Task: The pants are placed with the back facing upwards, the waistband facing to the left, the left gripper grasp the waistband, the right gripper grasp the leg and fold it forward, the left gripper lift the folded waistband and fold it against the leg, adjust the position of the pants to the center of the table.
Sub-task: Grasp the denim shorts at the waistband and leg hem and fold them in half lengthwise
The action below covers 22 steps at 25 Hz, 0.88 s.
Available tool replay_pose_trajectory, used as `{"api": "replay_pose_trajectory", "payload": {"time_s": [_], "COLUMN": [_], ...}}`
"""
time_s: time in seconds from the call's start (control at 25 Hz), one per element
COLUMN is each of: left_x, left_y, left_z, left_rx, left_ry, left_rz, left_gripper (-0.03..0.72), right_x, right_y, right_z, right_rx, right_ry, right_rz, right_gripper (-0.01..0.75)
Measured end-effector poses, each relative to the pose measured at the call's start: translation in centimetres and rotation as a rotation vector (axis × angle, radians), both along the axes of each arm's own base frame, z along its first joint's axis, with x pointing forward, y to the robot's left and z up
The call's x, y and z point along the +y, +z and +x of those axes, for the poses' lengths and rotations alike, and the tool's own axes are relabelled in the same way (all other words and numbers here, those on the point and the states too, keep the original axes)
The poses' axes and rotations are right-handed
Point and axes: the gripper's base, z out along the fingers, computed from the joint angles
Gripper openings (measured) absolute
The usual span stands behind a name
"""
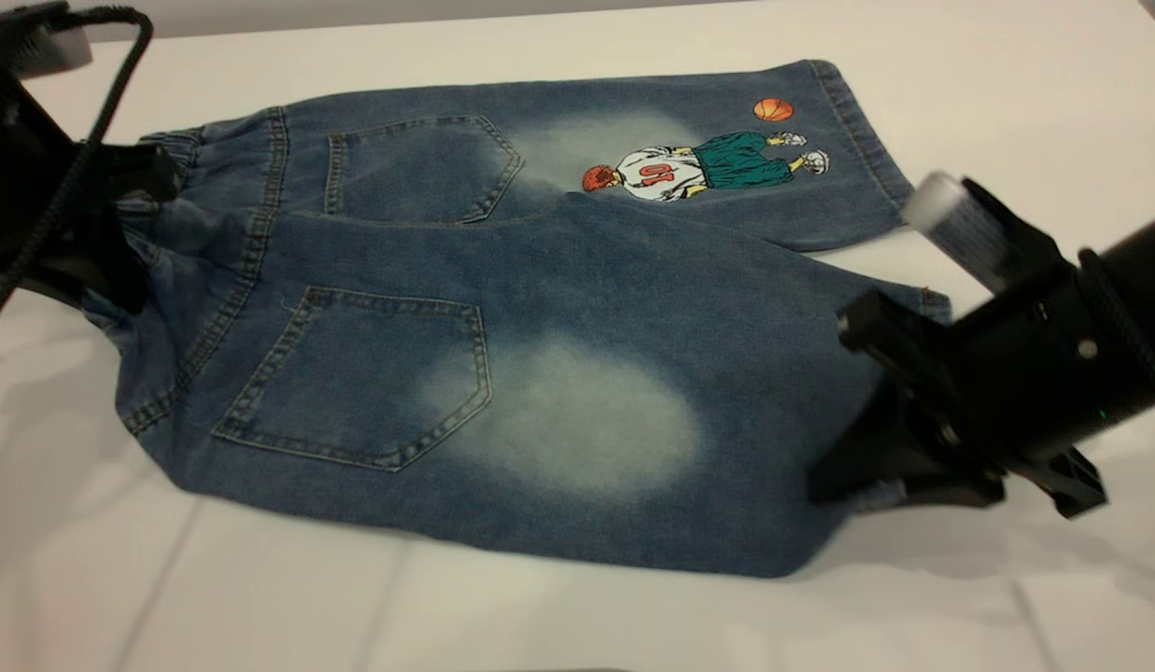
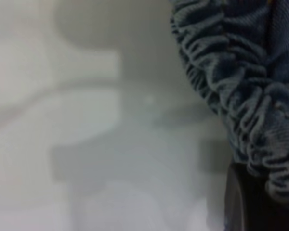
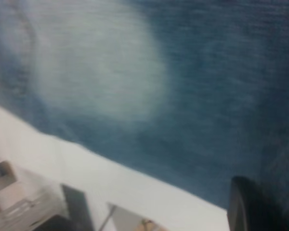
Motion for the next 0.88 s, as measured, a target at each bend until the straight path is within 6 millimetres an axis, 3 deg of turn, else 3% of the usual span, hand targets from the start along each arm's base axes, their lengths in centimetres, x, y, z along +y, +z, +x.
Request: {"api": "replay_pose_trajectory", "payload": {"time_s": [0.28,0.52,0.68,0.88], "left_x": [-0.2,-0.3,1.5,4.6], "left_y": [3.1,6.0,7.3,6.9], "left_z": [-0.8,0.5,1.7,2.1], "left_rx": [0.028,0.062,0.023,0.017], "left_ry": [-0.018,-0.011,0.101,0.248], "left_rz": [-0.016,-0.041,-0.069,-0.122], "left_gripper": [0.087,0.087,0.087,0.087], "right_x": [1.9,2.7,1.3,-2.2], "right_y": [5.0,7.9,10.0,10.8], "right_z": [3.7,7.7,11.0,14.6], "right_rx": [-0.176,-0.226,-0.271,-0.304], "right_ry": [0.014,-0.051,-0.14,-0.304], "right_rz": [0.225,0.301,0.334,0.304], "right_gripper": [0.022,0.022,0.022,0.023]}}
